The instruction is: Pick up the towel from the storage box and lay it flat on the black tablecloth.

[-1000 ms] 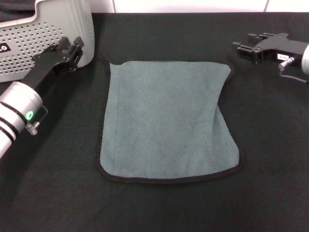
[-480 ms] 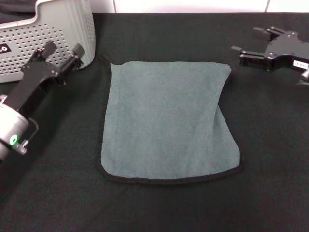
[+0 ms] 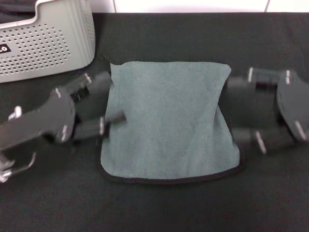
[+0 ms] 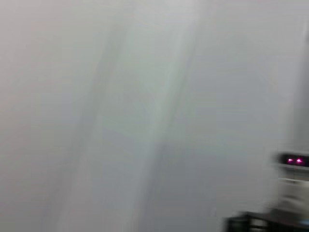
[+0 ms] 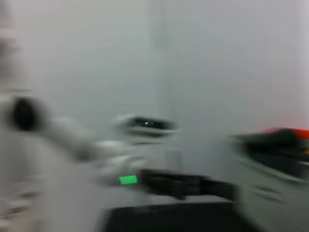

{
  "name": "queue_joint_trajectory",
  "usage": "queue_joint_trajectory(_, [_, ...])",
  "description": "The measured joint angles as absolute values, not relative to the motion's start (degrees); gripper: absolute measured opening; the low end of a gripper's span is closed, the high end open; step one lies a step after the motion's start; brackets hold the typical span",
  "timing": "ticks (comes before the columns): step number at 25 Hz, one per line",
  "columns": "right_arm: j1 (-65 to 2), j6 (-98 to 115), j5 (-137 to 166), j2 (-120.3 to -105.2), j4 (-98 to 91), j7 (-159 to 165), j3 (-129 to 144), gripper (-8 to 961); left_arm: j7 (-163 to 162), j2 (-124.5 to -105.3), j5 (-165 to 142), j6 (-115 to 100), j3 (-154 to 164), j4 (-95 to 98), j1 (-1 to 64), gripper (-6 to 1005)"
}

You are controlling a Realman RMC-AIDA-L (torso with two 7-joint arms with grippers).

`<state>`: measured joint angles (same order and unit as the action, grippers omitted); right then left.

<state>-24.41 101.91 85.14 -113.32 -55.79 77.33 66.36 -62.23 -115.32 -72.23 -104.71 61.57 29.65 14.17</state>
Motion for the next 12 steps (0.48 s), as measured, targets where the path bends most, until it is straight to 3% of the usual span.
queue_joint_trajectory(3, [-25.2,110.7,86.4,-113.25,-58.9,79.6,66.3,885,-66.6,-114.6,-76.5,-111.2,61.6,35.1,14.8,893])
queue_joint_trajectory(9, [-23.5,114.6,88.0,-115.19,-65.6,82.9,66.4,885,-67.5,-114.79,-78.4,-113.3,61.6,39.3,15.0,891])
queue_joint_trajectory(12, [-22.5,114.8,88.2,-115.39,-66.8,83.2,66.5,885,-67.5,-114.94,-79.1,-113.6,61.6,39.5,15.0,891])
